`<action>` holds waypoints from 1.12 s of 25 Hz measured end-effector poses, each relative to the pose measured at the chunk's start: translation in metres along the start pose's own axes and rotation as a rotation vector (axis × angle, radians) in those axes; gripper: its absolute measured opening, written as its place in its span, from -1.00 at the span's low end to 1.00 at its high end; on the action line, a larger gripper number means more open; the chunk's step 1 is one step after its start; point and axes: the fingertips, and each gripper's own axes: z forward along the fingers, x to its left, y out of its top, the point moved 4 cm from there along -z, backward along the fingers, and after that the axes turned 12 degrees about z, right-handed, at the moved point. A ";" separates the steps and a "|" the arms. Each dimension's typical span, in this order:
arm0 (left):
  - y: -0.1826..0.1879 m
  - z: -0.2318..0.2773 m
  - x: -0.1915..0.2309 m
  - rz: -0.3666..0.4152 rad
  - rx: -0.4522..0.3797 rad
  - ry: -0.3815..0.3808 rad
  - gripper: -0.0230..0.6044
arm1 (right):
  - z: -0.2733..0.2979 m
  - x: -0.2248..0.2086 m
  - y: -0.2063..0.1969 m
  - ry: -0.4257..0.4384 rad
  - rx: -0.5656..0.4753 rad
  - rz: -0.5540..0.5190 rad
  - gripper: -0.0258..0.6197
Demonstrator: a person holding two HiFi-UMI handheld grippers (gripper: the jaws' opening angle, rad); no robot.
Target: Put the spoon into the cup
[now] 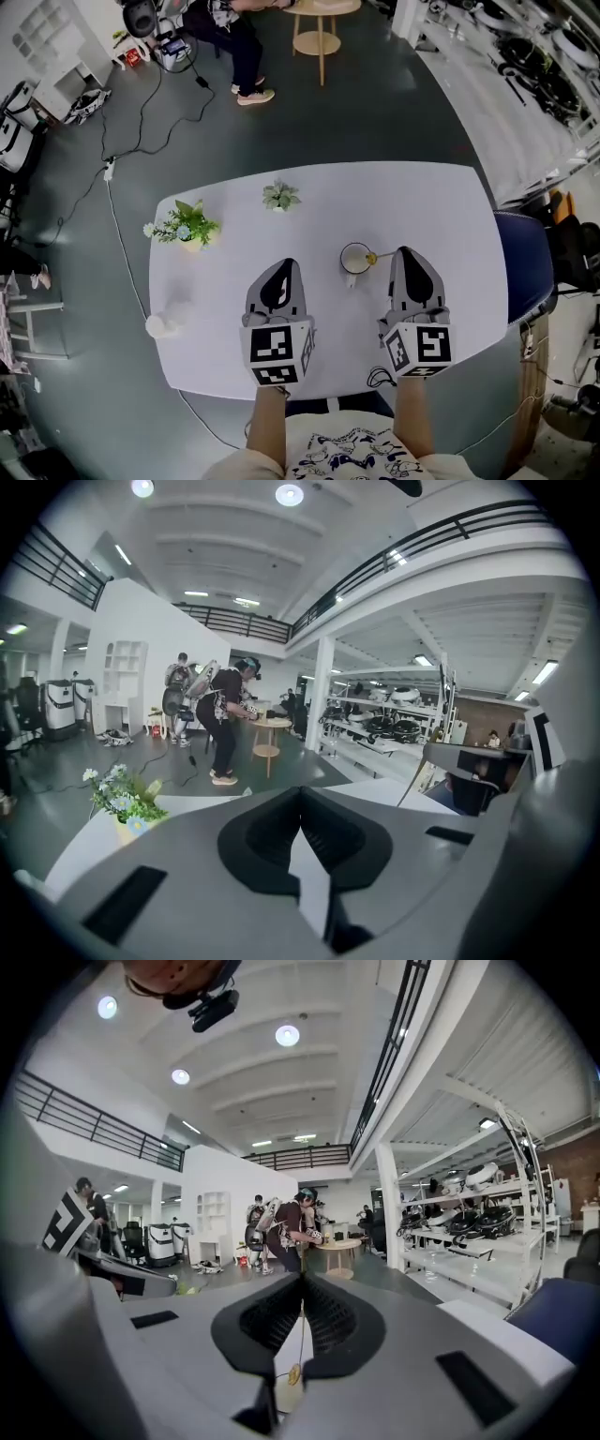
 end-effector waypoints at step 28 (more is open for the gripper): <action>-0.086 0.069 0.012 -0.096 0.196 0.086 -0.88 | 0.092 -0.041 -0.134 0.099 0.296 0.053 -0.85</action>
